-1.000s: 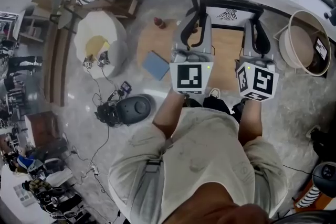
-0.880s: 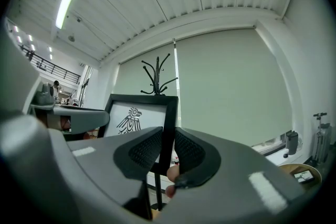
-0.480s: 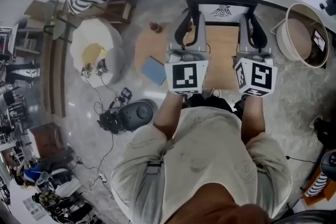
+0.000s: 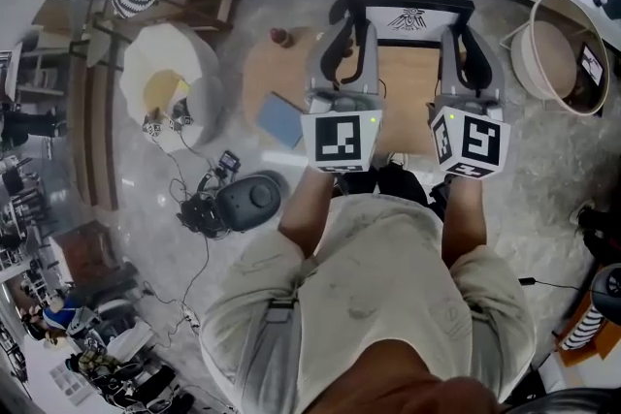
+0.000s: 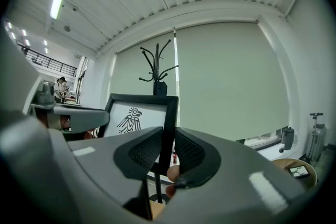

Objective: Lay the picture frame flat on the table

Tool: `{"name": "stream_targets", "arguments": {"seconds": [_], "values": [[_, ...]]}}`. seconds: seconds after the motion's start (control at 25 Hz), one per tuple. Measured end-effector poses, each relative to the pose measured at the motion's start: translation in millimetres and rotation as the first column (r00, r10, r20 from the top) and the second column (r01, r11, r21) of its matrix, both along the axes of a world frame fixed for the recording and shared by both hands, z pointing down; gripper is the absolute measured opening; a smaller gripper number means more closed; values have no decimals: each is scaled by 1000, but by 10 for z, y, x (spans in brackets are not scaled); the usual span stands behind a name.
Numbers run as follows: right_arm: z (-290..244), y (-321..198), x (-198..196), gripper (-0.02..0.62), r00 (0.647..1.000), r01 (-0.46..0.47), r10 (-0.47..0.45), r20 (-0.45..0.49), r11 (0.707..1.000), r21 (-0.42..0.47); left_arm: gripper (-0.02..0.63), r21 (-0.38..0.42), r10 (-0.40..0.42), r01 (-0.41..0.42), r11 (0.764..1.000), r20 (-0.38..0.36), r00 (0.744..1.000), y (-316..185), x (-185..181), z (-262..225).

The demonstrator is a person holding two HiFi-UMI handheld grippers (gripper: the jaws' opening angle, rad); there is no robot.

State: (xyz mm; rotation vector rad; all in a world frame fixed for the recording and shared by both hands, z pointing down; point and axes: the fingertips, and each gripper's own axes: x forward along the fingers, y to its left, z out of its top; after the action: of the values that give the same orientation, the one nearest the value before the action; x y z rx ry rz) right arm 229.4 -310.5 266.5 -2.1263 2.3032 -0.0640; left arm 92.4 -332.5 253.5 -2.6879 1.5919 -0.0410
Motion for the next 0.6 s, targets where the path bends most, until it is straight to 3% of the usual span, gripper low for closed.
{"name": "stream_targets", "arguments": {"seconds": [0.6], "values": [[991, -254, -31, 75, 1000, 20, -16, 24, 976, -215, 83, -187, 6, 7, 982, 68, 998, -259, -30, 1030]]}}
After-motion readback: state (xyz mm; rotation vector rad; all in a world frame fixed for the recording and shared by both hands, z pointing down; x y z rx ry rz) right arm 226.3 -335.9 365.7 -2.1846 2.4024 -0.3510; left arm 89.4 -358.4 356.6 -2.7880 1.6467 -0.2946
